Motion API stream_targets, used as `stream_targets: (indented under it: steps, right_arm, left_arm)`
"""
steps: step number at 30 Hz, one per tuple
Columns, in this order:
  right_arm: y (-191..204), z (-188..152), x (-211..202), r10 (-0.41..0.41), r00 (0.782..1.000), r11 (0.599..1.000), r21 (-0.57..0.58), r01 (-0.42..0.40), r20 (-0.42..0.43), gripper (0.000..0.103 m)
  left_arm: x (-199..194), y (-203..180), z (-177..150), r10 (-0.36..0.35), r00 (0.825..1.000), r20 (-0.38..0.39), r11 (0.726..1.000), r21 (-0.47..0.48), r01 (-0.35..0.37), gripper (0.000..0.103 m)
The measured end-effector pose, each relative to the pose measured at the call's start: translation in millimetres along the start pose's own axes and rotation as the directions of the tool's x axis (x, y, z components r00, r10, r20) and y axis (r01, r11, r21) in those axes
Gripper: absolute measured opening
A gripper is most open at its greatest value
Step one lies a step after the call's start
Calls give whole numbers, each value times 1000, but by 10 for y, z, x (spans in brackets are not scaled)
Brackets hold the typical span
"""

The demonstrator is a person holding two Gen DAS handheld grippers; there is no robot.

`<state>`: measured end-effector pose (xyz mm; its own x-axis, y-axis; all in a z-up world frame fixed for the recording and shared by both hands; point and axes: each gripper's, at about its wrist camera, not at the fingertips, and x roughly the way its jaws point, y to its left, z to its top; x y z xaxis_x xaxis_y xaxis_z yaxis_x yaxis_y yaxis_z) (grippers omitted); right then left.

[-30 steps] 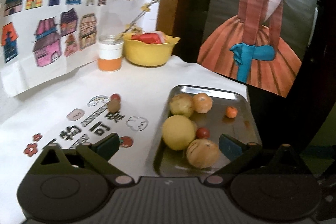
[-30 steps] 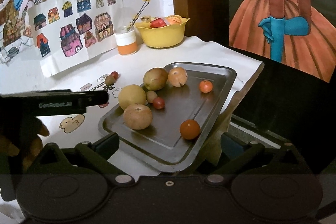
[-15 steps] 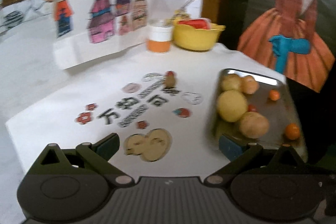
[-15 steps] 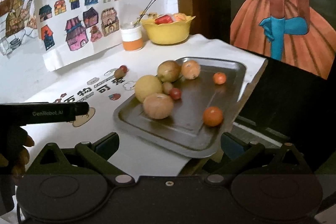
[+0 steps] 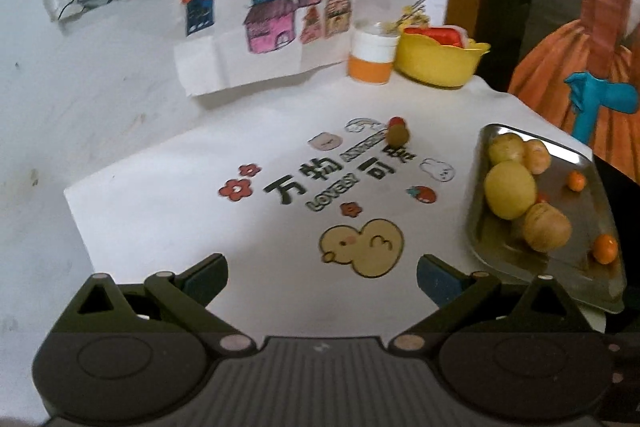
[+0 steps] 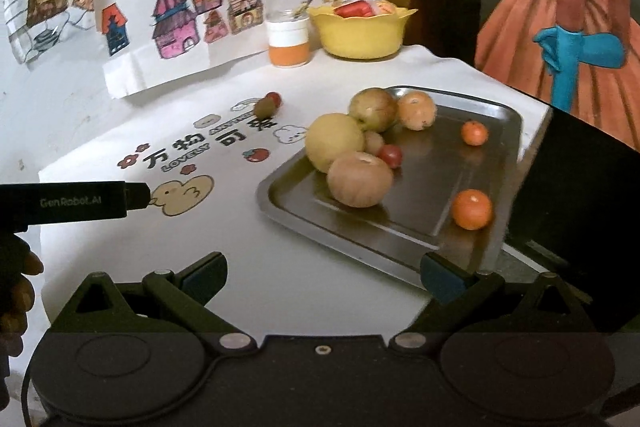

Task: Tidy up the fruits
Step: 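Withdraw both open tools from the tray, then move both open tools toward the red cherry tomato and small brown fruit on the paper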

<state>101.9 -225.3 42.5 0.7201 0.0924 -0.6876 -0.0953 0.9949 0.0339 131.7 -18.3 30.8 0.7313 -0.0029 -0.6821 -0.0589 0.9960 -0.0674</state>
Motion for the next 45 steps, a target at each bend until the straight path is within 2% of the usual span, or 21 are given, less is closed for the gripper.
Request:
stream_targets:
  steps: [6,20,27,33,45]
  right_arm:
    - [137,157,168,-5,999,998,-67,7,34,102]
    - [309,456,635,39,999,987,-160,-33,29,102]
    - [353,567,793,62,997,980,-192,-54,38,102]
    - [387,662,920,83,995,975,-209,-71,52,102]
    - [429,785,1096,84,991,961,-270,-54,103,102]
  left_arm:
    - [118,151,80,28,999,-32,998,-54,-30,102]
    - [472,314,379,106,993,-46,989,-102,-110,103]
    - [638,307,480,128,990,-53,987,-89,-133,102]
    - [752,260,601,139,990,-31,989,-38,-140,102]
    - [1031,244,734,136,990,-46,990,-27,-137,102]
